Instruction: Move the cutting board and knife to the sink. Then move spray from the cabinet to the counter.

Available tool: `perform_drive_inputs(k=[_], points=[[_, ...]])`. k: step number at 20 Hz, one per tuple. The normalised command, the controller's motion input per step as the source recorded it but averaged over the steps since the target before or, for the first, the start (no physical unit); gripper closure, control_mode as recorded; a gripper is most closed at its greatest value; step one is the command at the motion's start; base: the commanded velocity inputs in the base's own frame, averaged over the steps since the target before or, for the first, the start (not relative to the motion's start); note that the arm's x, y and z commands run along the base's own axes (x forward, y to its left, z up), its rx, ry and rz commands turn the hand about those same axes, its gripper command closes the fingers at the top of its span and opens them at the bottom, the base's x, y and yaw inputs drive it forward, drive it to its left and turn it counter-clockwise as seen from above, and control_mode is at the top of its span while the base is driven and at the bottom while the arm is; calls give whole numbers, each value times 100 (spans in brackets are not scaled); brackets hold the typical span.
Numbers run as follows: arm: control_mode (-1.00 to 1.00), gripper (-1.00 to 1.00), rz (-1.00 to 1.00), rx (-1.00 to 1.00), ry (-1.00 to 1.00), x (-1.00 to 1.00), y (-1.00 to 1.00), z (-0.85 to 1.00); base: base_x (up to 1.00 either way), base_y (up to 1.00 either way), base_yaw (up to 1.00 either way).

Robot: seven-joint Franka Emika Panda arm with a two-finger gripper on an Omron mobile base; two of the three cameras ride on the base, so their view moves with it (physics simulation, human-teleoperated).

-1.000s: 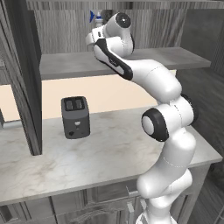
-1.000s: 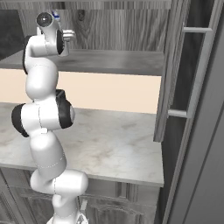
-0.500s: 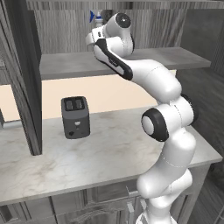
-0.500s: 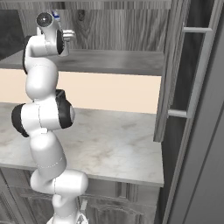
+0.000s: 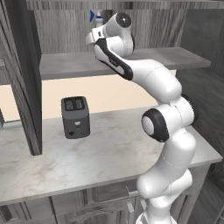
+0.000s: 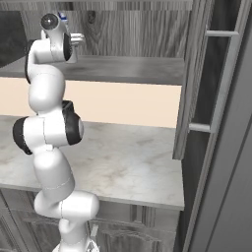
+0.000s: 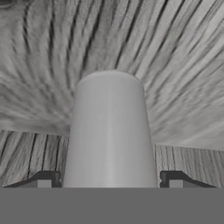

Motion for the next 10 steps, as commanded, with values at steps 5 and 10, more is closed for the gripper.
perform_drive_inputs(k=[5,10], points=[[-100,100,0,0,0,-33,-11,12,0,0,0],[-100,100,0,0,-1,-53,-21,4,0,0,0]])
